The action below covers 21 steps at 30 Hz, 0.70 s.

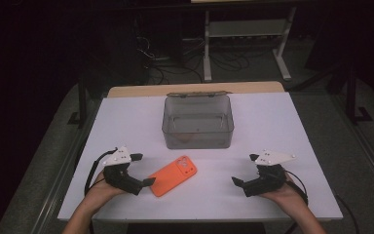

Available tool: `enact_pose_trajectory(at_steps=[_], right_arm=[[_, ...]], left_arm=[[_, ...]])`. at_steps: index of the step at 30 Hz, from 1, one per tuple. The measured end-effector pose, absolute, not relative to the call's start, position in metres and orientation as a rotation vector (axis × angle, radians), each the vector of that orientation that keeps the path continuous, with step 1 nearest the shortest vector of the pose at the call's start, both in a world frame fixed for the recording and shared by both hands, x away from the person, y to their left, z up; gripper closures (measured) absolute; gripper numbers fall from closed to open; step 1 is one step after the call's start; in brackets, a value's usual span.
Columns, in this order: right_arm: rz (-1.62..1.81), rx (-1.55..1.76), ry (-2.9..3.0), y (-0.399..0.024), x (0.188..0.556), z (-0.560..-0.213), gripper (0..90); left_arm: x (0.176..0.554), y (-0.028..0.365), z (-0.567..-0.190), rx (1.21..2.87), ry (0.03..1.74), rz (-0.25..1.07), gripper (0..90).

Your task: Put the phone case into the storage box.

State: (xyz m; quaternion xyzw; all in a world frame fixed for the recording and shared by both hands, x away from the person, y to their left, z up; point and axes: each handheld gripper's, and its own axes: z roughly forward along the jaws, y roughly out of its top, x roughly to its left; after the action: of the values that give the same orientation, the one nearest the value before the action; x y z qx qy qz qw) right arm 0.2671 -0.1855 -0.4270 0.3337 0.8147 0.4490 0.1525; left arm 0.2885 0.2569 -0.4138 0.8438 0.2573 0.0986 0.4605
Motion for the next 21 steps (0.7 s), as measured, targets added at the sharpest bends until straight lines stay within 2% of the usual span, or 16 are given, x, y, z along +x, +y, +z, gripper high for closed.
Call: enact_pose_trajectory(at_steps=[21], right_arm=[[1.283,0.965,2.336,-0.184,0.268,-0.428,0.0]], left_arm=[[0.297,0.240,-0.407,2.083,0.607,0.235,0.0]])
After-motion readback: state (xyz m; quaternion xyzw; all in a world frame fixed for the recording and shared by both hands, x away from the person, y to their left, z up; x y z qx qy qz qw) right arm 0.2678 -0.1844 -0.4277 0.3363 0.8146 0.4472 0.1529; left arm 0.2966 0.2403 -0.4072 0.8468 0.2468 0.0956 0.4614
